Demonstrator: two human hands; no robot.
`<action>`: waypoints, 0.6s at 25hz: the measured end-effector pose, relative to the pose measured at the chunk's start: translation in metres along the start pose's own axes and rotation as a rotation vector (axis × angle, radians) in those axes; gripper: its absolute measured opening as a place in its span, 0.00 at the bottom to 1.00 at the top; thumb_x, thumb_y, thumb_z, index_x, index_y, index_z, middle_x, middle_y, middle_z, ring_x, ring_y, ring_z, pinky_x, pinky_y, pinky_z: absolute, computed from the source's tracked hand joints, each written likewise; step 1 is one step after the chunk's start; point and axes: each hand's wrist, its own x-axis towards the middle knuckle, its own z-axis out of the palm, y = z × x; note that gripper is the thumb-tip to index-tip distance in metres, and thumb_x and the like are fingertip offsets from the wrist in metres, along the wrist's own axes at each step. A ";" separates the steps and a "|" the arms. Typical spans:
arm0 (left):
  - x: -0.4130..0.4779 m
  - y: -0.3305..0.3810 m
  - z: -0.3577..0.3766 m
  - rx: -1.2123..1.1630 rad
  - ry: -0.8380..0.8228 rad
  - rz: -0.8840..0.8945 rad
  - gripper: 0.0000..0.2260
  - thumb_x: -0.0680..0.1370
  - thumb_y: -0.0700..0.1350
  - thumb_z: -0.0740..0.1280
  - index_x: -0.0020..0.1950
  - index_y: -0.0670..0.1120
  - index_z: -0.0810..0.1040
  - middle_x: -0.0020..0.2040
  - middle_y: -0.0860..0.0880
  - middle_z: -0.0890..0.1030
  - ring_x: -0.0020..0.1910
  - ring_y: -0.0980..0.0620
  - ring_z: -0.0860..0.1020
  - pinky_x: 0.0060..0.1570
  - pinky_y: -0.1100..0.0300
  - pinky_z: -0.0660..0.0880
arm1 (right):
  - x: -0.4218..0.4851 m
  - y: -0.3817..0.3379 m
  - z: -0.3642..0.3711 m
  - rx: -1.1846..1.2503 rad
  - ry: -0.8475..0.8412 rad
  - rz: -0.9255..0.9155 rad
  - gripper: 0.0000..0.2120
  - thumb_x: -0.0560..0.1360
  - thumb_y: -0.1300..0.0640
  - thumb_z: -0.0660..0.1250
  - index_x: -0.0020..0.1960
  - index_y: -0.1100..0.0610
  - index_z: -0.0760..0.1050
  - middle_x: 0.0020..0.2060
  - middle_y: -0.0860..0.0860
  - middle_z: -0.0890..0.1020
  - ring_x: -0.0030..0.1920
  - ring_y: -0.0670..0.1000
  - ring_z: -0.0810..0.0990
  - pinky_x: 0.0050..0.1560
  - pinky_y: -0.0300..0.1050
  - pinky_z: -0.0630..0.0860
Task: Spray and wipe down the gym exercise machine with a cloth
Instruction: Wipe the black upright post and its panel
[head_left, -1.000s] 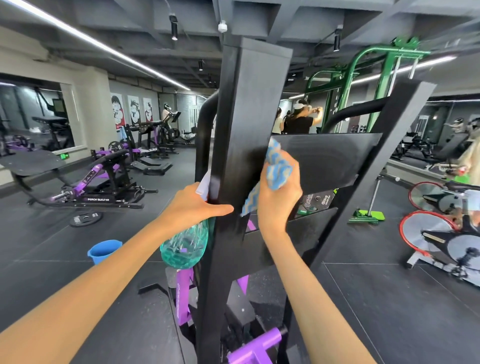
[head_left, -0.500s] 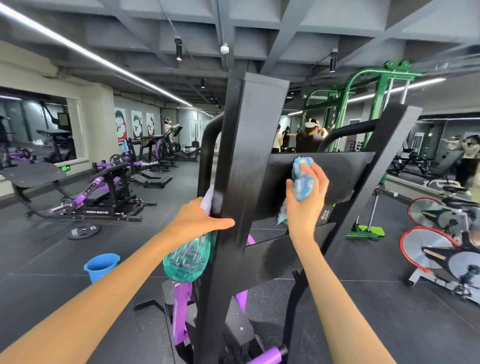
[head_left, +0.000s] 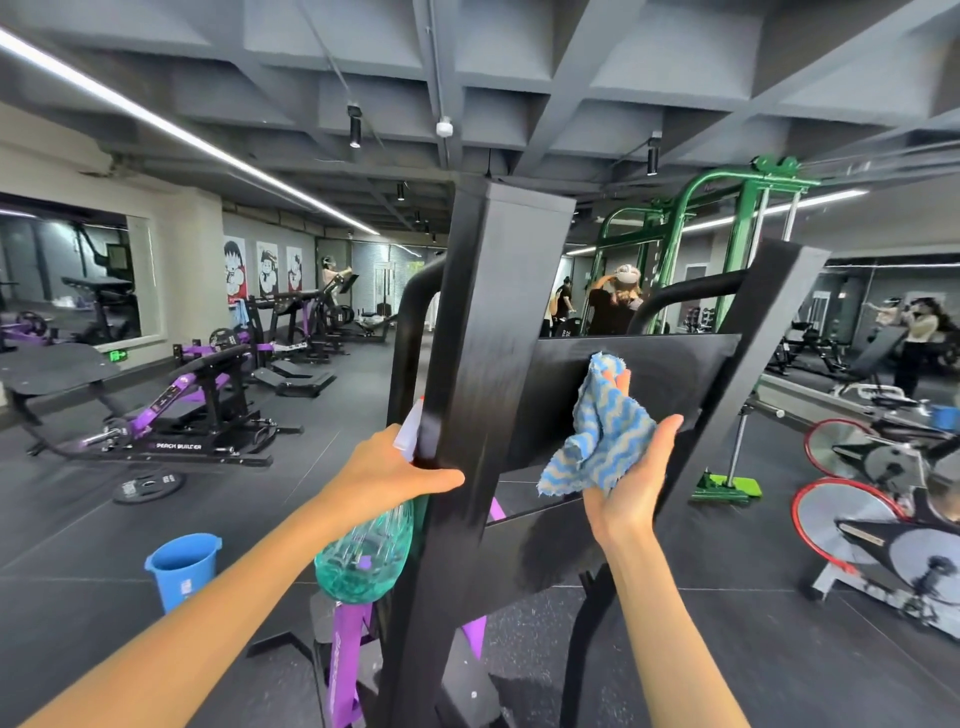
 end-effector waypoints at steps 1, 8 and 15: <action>-0.001 0.000 0.000 -0.009 -0.005 -0.003 0.43 0.74 0.55 0.71 0.80 0.56 0.46 0.63 0.45 0.76 0.58 0.49 0.76 0.59 0.54 0.73 | -0.001 -0.001 0.002 0.022 -0.022 0.002 0.31 0.79 0.37 0.40 0.73 0.50 0.65 0.68 0.42 0.73 0.68 0.41 0.69 0.69 0.44 0.62; 0.001 0.000 0.000 -0.017 -0.027 0.008 0.44 0.75 0.54 0.71 0.80 0.54 0.42 0.55 0.50 0.73 0.53 0.53 0.74 0.46 0.66 0.71 | 0.001 -0.019 -0.006 0.141 -0.158 0.170 0.37 0.74 0.31 0.42 0.71 0.52 0.68 0.70 0.41 0.70 0.70 0.42 0.67 0.69 0.50 0.62; 0.004 -0.007 0.002 -0.027 -0.018 0.003 0.45 0.73 0.57 0.72 0.80 0.56 0.46 0.57 0.49 0.74 0.55 0.49 0.76 0.51 0.60 0.74 | 0.008 0.026 0.012 -0.500 0.152 -0.278 0.14 0.81 0.62 0.57 0.62 0.45 0.67 0.75 0.43 0.56 0.74 0.40 0.56 0.73 0.43 0.58</action>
